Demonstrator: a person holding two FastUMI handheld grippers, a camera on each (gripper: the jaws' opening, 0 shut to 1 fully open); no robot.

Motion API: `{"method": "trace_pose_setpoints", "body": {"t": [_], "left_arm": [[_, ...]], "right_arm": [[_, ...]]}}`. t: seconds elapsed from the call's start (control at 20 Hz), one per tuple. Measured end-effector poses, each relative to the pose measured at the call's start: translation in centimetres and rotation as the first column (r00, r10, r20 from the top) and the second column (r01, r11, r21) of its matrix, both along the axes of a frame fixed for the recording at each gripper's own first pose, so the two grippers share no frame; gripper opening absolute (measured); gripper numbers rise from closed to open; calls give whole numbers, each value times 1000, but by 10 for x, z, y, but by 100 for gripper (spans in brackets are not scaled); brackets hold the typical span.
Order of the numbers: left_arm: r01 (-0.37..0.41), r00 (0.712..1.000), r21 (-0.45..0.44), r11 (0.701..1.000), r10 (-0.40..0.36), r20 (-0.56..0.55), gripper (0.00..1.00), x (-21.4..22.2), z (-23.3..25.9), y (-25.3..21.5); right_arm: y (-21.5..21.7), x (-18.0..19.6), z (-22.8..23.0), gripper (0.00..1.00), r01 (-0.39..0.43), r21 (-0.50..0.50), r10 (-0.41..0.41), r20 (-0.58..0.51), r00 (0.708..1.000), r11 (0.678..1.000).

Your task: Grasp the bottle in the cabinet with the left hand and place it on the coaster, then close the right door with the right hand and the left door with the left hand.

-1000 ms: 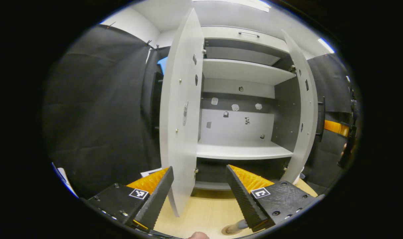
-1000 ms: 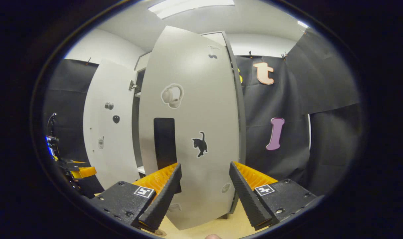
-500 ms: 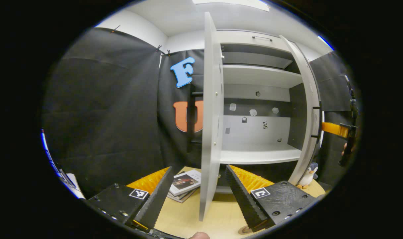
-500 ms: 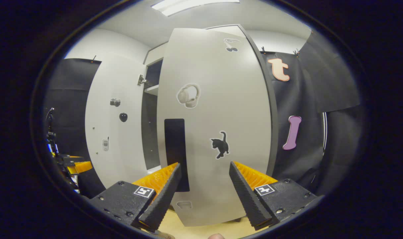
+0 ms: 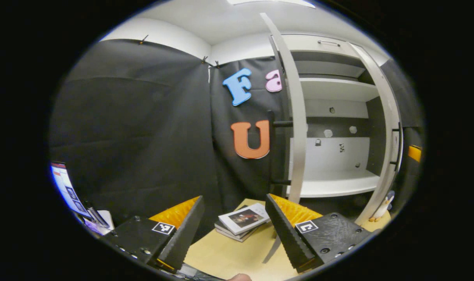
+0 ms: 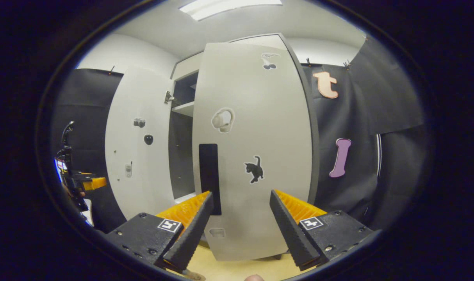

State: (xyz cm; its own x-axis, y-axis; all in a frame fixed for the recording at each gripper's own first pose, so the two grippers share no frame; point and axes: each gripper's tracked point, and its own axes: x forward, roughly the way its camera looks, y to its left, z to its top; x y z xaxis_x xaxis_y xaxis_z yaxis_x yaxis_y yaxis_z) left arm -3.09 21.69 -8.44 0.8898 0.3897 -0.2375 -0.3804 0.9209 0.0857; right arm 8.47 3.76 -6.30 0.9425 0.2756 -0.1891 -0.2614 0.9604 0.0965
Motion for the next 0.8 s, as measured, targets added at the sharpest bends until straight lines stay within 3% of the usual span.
{"method": "trace_pose_setpoints", "body": {"t": [0.2, 0.25, 0.4, 0.45, 0.5, 0.65, 0.8], "left_arm": [[0, 1000, -14, 1000, 0, 2, 92, 16, 10, 10], [-5, 1000, -18, 1000, 5, -2, 100, 20, 13, 13], [-21, 1000, -14, 1000, 21, 22, 92, 30, 29, 25], [-27, 999, -10, 1000, 27, 21, 100, 33, 32, 28], [-21, 999, -12, 1000, 22, 26, 96, 39, 37, 28], [26, 999, -47, 999, -24, 33, 100, 52, 42, 19], [4, 1000, -33, 999, -3, 26, 97, 55, 44, 25]], "right_arm": [[-22, -15, 2, 96, 40, -10, -40, -4, 999, 999], [-27, -17, 2, 96, 53, -13, -53, -2, 999, 999], [-43, -26, 4, 95, 93, -23, -92, 4, 996, 995], [-47, -29, 4, 95, 101, -23, -101, 5, 995, 995], [-51, -31, 5, 95, 112, -25, -112, 4, 994, 993], [-63, -38, 5, 95, 135, -17, -135, 2, 991, 991], [-74, -44, 5, 95, 155, 5, -155, -10, 988, 988]]}}
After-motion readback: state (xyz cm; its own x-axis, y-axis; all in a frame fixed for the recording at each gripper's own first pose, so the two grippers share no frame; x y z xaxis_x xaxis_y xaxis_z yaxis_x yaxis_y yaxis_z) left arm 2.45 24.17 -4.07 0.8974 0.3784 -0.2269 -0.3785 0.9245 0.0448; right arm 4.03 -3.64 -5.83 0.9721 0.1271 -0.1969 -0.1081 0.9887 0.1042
